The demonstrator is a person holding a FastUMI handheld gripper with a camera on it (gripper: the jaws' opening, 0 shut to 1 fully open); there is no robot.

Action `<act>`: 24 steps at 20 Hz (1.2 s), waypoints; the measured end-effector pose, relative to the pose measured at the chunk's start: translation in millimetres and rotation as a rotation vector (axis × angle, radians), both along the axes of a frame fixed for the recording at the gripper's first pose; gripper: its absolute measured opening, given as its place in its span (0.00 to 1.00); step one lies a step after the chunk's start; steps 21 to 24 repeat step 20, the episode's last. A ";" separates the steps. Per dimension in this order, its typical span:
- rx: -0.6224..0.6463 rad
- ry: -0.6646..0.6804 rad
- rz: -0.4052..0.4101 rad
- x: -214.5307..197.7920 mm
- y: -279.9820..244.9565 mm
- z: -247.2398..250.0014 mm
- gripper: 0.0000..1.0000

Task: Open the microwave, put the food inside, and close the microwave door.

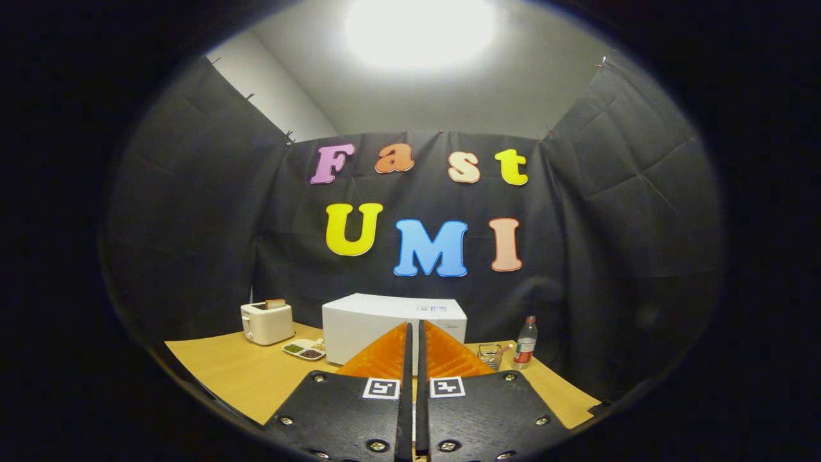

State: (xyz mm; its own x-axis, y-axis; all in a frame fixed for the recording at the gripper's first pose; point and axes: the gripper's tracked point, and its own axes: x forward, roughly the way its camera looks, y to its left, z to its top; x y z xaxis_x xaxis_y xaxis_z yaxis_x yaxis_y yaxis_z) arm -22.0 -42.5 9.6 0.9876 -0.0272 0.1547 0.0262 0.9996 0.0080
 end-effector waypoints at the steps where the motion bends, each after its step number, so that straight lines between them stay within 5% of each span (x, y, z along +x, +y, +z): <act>1: 0.009 0.006 -0.012 -2.5 -1.3 0.1 0.03; 2: 0.006 0.010 -0.011 -5.3 0.8 -0.5 0.03; 4: -0.021 0.016 -0.071 -7.8 -8.5 0.6 0.53; 5: -0.037 0.028 -0.128 -7.9 -18.1 -1.8 0.66; 7: -0.029 0.052 -0.180 -6.8 -19.3 -6.1 0.74; 11: 0.066 0.111 -0.043 -2.8 10.4 -17.1 0.81; 24: 0.072 0.101 -0.047 -1.5 12.4 -15.7 0.96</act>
